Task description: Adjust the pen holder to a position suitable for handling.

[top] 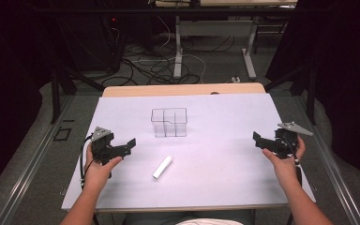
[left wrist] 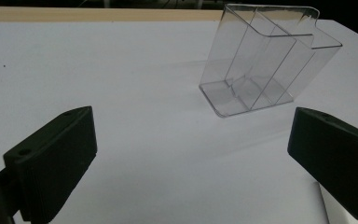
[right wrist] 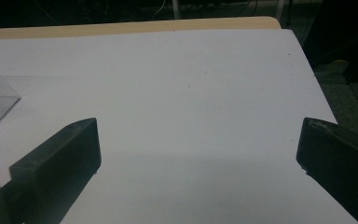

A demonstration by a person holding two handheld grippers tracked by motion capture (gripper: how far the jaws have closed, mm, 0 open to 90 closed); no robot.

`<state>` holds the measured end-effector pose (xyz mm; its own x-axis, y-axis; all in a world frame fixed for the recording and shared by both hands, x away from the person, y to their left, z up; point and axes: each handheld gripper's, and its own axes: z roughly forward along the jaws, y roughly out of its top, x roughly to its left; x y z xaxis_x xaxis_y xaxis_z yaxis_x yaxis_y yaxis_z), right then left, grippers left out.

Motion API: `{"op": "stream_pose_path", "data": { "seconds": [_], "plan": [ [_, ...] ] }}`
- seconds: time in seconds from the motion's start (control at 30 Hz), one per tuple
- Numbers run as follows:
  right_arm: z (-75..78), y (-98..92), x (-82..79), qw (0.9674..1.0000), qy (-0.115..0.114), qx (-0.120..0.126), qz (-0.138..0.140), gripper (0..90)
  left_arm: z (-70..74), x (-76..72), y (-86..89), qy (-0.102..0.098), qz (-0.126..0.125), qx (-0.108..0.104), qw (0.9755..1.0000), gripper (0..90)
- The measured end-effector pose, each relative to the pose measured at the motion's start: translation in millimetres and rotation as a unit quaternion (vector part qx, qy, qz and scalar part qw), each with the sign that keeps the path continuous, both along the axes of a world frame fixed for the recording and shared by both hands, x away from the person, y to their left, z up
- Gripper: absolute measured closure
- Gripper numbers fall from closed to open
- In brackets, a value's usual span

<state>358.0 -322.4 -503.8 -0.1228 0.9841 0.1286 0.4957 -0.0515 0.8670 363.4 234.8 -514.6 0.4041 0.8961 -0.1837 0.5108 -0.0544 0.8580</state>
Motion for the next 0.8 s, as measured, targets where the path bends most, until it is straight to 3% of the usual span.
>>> {"op": "stream_pose_path", "data": {
  "seconds": [0.4, 0.6, 0.8],
  "plan": [
    [-3.7, 9.5, 3.0, 0.9997, -0.001, -0.015, 0.018, 0.0, 5.6, 2.1, -1.0, -0.008, 0.017, 0.0, 0.9998, 4.7],
    [-4.9, 10.1, 3.3, 0.9995, 0.0, -0.018, 0.026, 1.0, 10.6, 9.8, -9.3, 0.003, 0.02, 0.004, 0.9998, 8.0],
    [-7.2, 13.7, 3.8, 0.999, 0.0, -0.023, 0.039, 2.7, 18.6, 17.0, -20.2, 0.0, 0.022, 0.018, 0.9996, 15.5]
  ]
}}
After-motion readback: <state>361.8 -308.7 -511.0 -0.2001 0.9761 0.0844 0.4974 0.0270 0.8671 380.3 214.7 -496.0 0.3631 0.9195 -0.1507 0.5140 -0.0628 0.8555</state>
